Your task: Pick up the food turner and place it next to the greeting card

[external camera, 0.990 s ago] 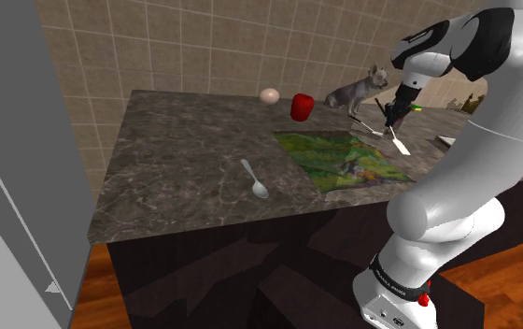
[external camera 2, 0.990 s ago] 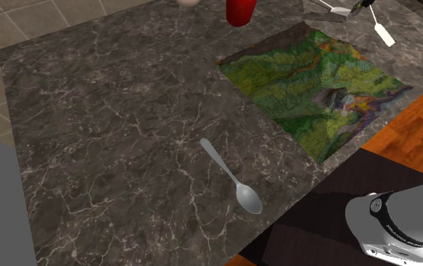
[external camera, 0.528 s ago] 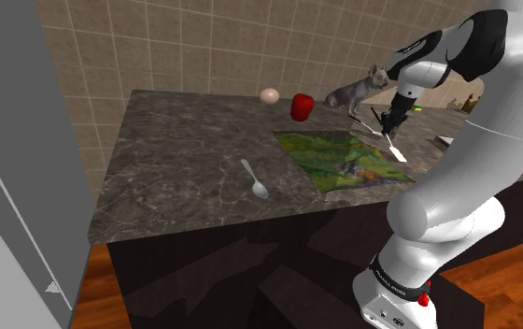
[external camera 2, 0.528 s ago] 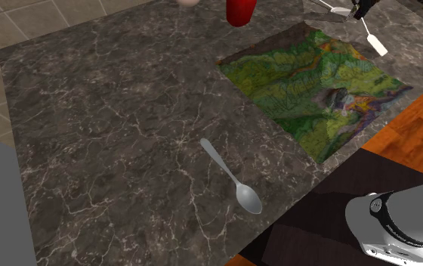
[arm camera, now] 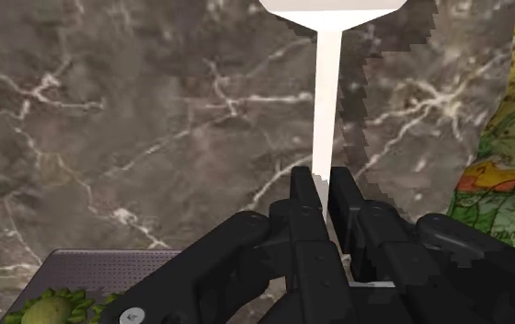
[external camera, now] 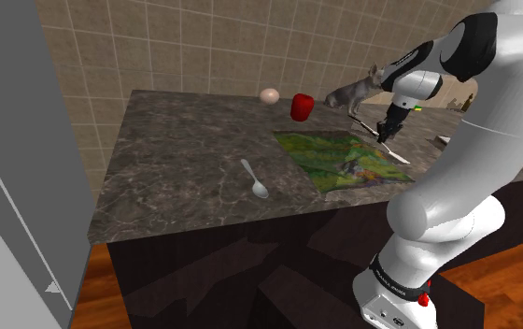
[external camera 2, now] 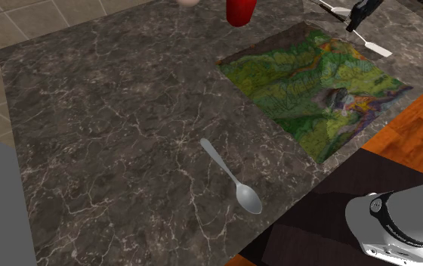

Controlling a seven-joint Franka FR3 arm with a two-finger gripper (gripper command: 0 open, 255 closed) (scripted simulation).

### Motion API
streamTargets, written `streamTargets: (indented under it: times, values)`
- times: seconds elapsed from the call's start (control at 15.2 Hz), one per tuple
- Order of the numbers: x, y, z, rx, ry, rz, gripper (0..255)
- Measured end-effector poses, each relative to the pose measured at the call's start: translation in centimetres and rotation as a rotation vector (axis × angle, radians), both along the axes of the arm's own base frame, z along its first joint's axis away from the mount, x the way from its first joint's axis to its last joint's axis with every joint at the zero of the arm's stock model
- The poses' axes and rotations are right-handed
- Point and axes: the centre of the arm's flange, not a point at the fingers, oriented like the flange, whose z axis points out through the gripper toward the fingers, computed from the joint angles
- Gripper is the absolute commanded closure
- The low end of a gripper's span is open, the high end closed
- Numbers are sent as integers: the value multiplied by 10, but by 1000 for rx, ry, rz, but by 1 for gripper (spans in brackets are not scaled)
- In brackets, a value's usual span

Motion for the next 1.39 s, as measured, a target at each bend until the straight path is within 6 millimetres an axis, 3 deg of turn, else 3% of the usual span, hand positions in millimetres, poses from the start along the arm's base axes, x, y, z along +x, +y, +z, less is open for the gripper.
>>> streamTargets:
  times: [0.4,0.46,0.86,1.19,1.39]
  values:
    - [0,-1,-3,-1,0,0,255]
    - [0,-1,-3,-1,0,0,0]
    - [0,-1,-3,-1,0,0,0]
    - [-4,1,41,-2,-1,0,0]
    - [-3,1,46,-1,-1,0,0]
